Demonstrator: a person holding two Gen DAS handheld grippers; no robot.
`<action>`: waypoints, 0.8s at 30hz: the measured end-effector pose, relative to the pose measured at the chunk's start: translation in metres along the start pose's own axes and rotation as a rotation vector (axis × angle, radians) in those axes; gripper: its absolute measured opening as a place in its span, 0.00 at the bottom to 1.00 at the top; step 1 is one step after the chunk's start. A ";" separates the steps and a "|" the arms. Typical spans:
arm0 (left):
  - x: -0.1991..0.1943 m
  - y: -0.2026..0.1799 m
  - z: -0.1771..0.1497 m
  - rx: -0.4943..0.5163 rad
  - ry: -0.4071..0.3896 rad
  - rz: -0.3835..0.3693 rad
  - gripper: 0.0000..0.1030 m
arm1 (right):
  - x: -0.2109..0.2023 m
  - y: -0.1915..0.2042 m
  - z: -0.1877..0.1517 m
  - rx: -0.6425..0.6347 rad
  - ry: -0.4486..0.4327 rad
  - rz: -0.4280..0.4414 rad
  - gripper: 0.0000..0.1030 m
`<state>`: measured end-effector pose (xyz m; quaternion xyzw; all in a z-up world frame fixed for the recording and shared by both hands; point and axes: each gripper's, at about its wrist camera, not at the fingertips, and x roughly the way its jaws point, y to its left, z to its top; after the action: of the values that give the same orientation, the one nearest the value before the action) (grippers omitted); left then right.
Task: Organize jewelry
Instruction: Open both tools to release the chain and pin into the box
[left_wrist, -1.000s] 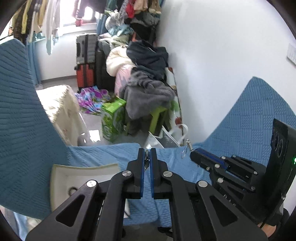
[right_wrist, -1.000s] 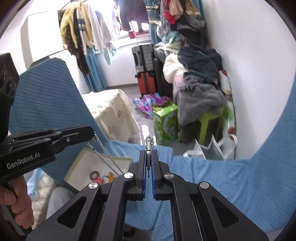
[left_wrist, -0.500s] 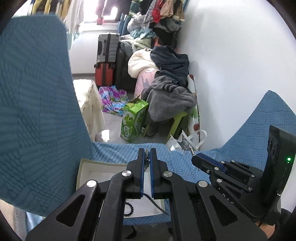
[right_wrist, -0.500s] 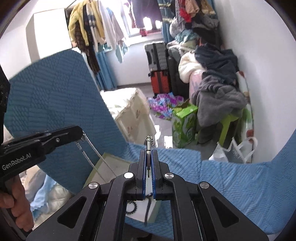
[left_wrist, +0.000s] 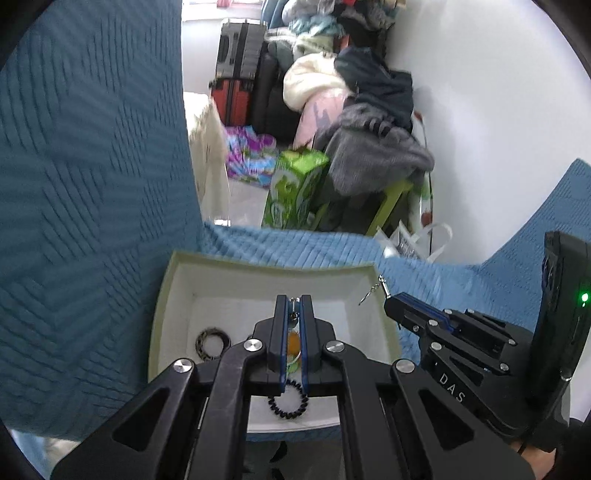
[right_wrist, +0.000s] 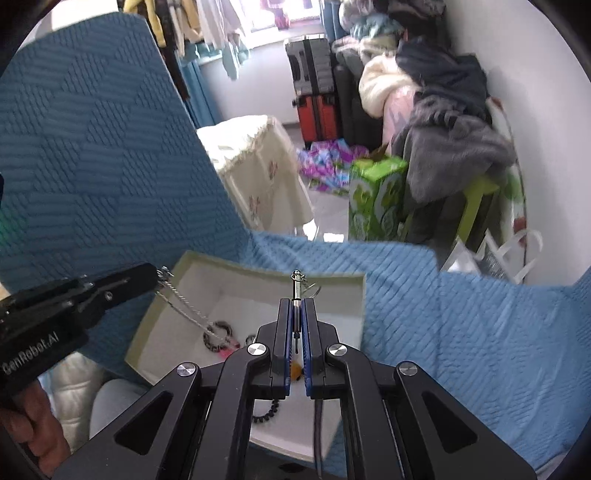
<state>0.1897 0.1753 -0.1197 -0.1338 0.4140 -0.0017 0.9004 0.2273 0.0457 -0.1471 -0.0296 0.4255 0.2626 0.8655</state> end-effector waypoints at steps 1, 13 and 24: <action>0.005 0.002 -0.003 0.000 0.007 -0.002 0.05 | 0.006 0.000 -0.003 -0.001 0.012 0.001 0.03; 0.042 0.012 -0.020 0.019 0.100 0.011 0.05 | 0.043 -0.014 -0.016 0.019 0.101 -0.023 0.03; -0.025 -0.005 0.009 -0.016 -0.016 0.002 0.40 | -0.026 -0.010 0.020 0.016 -0.019 0.033 0.08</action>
<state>0.1800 0.1759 -0.0943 -0.1403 0.4070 0.0037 0.9026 0.2335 0.0309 -0.1163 -0.0133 0.4198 0.2735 0.8653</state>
